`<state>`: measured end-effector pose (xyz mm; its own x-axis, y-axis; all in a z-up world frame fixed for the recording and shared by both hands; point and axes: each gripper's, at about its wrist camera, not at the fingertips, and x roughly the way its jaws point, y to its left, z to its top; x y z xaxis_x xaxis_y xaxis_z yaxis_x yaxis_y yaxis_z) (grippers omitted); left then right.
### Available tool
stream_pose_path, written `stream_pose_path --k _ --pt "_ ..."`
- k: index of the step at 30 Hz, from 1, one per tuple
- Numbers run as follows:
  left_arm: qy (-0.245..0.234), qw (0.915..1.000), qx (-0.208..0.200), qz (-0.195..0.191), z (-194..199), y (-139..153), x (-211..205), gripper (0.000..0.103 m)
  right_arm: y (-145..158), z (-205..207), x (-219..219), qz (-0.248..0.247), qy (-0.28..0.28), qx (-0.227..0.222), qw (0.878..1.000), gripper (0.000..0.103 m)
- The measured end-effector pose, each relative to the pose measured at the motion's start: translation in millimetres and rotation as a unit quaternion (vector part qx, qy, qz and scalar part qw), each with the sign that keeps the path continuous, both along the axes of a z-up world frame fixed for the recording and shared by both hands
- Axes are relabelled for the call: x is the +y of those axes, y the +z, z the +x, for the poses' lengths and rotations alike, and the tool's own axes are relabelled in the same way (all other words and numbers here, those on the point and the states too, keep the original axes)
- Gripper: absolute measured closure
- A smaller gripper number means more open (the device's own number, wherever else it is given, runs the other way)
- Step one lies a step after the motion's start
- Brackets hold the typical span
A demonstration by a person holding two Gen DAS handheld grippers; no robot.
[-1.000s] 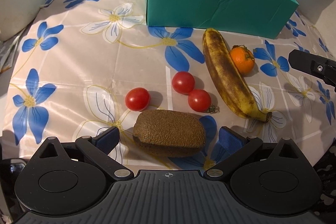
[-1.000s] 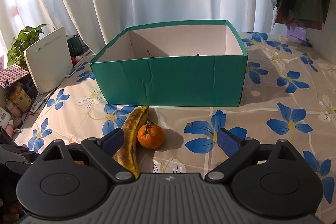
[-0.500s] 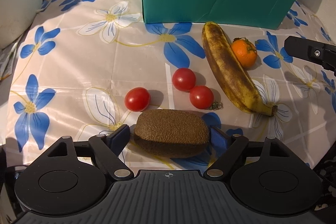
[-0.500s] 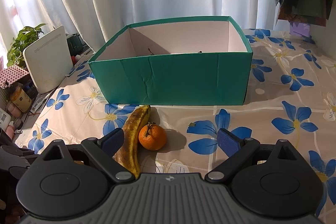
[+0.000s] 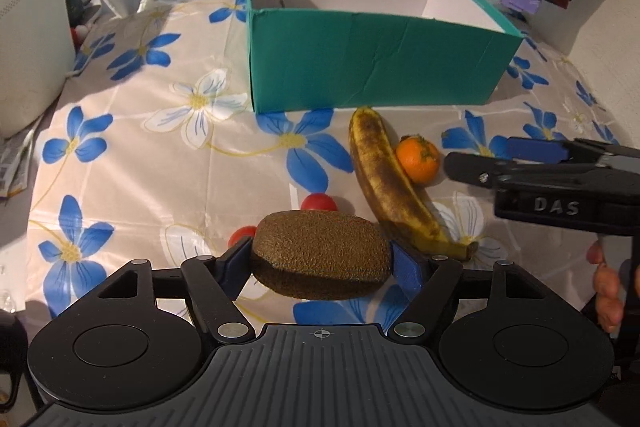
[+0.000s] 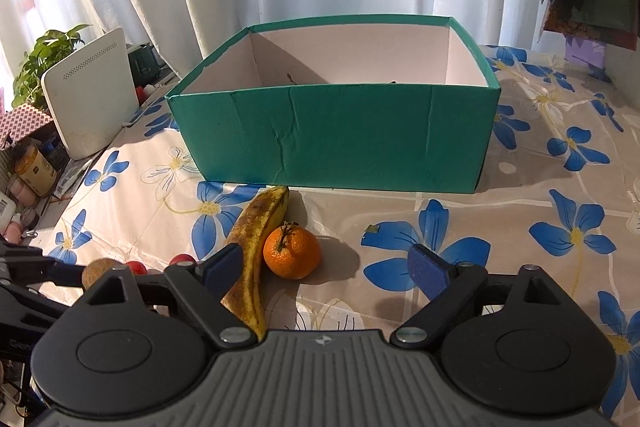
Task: Organize fruits
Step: 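Close the left gripper on the kiwi while the right gripper grasps the orange tangerine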
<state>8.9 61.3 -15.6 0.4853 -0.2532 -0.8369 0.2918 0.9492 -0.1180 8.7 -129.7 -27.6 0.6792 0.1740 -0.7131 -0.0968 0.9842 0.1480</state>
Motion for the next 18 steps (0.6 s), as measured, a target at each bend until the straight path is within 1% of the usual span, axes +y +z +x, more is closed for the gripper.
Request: stream_pose_path --k 2,4,7,8,9,11,13,17,18 --pt "0.0 1.0 -0.007 -0.004 -1.1 4.4 0.6 0.026 -5.0 8.7 2.3 0.007 0.009 0.01 1.0 0.025" --pt "0.001 0.9999 -0.011 -0.003 -1.9 6.5 1.3 0.026 -8.4 16.8 3.5 0.015 0.013 0.014 1.0 0.025" --pt "0.007 0.9999 -0.012 -0.004 -2.0 7.6 4.6 0.026 -13.9 29.0 6.6 0.017 0.02 0.02 0.999 0.03" --pt "0.008 0.9999 -0.013 -0.004 -2.2 7.9 5.2 0.026 -16.3 32.9 7.5 0.016 0.021 0.024 0.999 0.034" --pt "0.009 0.9998 -0.014 -0.004 -2.4 8.2 6.2 0.026 -18.8 36.5 8.7 0.015 0.02 0.029 0.999 0.041" --pt "0.013 0.9998 -0.016 -0.005 -2.6 9.2 8.2 0.026 -23.8 41.4 8.5 0.019 0.02 0.04 0.999 0.047" --pt "0.017 0.9997 -0.016 -0.003 -2.1 9.0 10.1 0.026 -28.0 44.8 8.2 0.025 0.022 0.05 0.998 0.047" --pt "0.02 0.9997 -0.014 -0.003 -0.5 9.0 11.5 0.026 -30.1 47.8 5.3 0.036 0.022 0.05 0.998 0.048" --pt "0.019 0.9997 -0.013 -0.002 -0.3 9.1 10.6 0.026 -30.8 48.5 3.6 0.043 0.023 0.051 0.998 0.05"
